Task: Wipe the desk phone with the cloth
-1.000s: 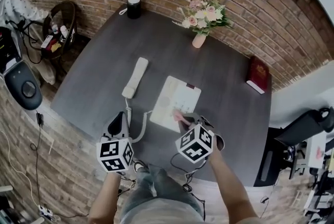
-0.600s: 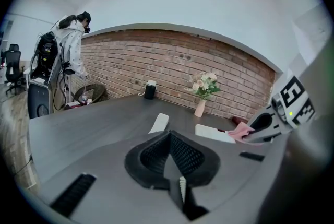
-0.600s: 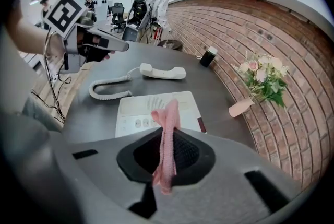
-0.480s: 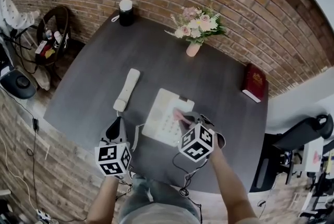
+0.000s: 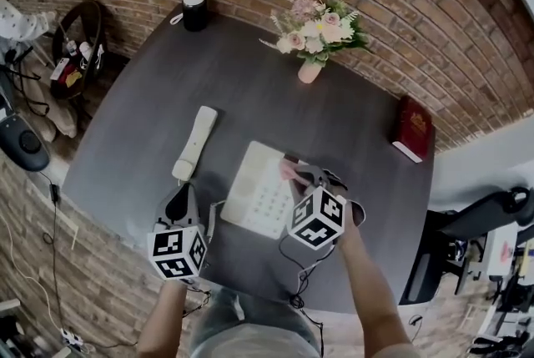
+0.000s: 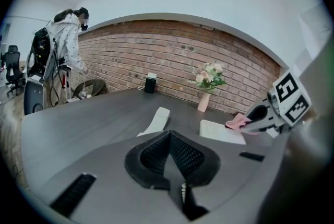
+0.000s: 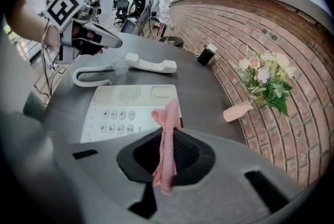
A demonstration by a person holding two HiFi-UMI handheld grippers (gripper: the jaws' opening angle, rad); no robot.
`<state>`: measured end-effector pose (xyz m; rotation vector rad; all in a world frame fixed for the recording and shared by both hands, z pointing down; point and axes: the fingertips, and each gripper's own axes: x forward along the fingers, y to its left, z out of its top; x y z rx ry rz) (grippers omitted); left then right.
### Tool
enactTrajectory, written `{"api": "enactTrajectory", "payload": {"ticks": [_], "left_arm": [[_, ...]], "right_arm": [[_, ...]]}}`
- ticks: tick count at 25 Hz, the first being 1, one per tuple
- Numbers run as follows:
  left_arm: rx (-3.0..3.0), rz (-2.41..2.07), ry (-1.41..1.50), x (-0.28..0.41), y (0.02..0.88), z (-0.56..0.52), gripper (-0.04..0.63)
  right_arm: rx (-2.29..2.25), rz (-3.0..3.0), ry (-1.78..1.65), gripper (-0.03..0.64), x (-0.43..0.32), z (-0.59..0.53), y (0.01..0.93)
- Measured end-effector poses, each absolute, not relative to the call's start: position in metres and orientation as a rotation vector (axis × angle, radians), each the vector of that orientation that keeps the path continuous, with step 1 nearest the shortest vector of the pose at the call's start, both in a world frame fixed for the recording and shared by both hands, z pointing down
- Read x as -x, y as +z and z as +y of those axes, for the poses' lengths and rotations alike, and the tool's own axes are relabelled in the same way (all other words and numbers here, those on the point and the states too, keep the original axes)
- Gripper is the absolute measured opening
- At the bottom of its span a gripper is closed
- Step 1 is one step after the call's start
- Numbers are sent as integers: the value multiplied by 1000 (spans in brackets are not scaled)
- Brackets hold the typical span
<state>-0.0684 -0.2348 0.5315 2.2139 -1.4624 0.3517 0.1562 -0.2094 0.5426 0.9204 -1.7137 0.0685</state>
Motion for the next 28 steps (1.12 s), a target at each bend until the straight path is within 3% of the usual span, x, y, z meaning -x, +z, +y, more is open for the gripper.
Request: {"api": "enactTrajectory", "payload": {"ticks": [28], "left_arm": [[-2179,-1476,375,64,544,-246,-2]], "right_arm": [[-860,-1733,127,21,-153,-221,566]]}}
